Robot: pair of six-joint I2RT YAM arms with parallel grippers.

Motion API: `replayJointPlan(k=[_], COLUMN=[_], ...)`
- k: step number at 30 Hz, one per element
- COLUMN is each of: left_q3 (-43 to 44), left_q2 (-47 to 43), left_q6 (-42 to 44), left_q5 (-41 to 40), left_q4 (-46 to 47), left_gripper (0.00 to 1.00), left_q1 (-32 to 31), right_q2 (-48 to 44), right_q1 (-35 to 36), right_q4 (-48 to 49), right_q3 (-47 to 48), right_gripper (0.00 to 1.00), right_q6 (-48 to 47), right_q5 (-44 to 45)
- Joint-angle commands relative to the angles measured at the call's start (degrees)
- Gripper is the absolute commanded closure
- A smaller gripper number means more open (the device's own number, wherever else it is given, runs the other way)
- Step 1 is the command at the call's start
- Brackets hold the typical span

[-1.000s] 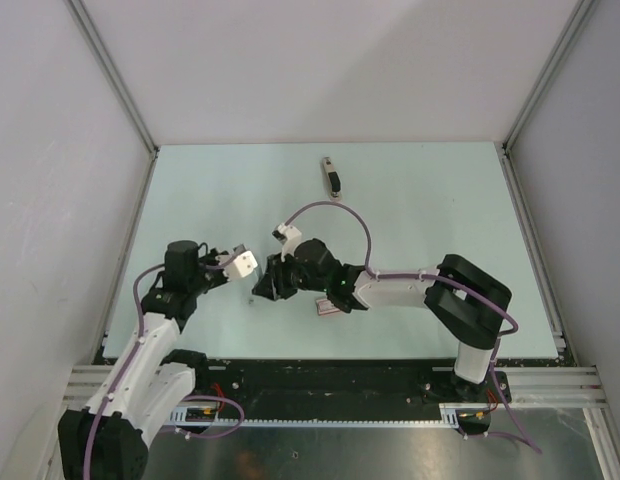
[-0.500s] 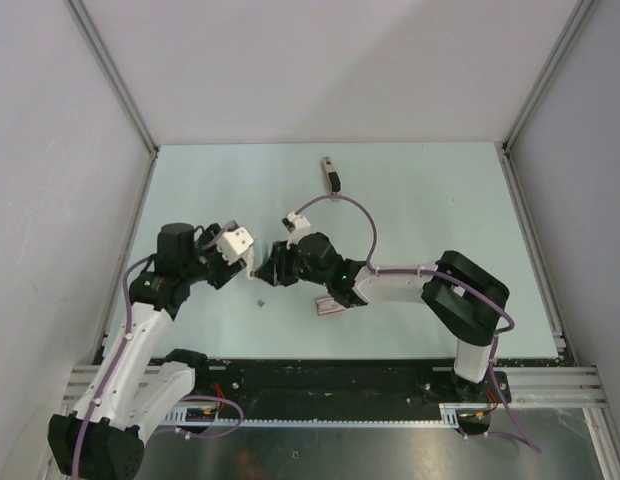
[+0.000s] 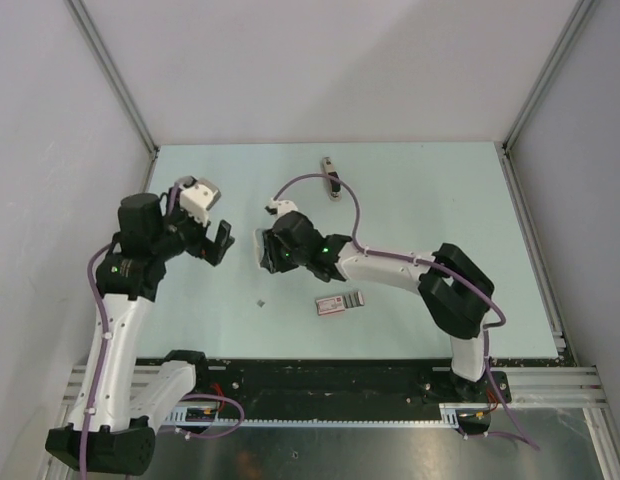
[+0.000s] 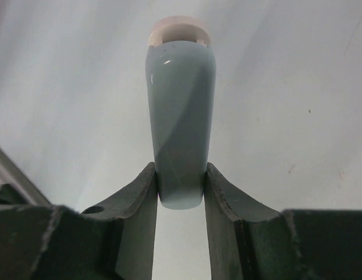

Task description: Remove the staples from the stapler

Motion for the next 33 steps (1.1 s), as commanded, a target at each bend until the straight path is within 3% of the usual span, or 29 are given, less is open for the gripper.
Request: replayJointPlan(k=[1, 7, 17, 26, 30, 33], left_q3=[5.0, 4.2, 4.1, 4.5, 6.3, 7.5], left_q2=[1.2, 1.8, 0.5, -0.3, 0.7, 2.5], left_q6=[-6.8, -7.2, -7.5, -8.4, -9.9, -12.6], left_q5=[-1.7, -3.2, -4.4, -5.2, -6.8, -12.4], left_q4=[-0.7, -0.7, -0.6, -0.6, -0.4, 0.7], left_gripper=[0.0, 0.0, 0.01, 0.01, 0.01, 0.01], left_q1=[1.6, 2.0, 2.1, 2.4, 2.9, 4.4], right_q2=[5.0, 12.6, 25.1, 25.4, 23.2, 21.1], right_q1=[2.5, 4.6, 5.9, 7.4, 8.0, 8.1], right_q4=[-20.4, -30.3, -37.1, -33.6, -30.9, -28.0], right_q3=[8.7, 19.1, 34.4, 31.1, 28.9, 26.6], right_gripper=[1.0, 1.0, 1.0, 0.62, 0.53, 0.49], right_q6=[-6.3, -8.4, -9.7, -8.0, -7.2, -6.4], right_q5=[7.5, 12.4, 10.5, 6.8, 5.7, 4.1])
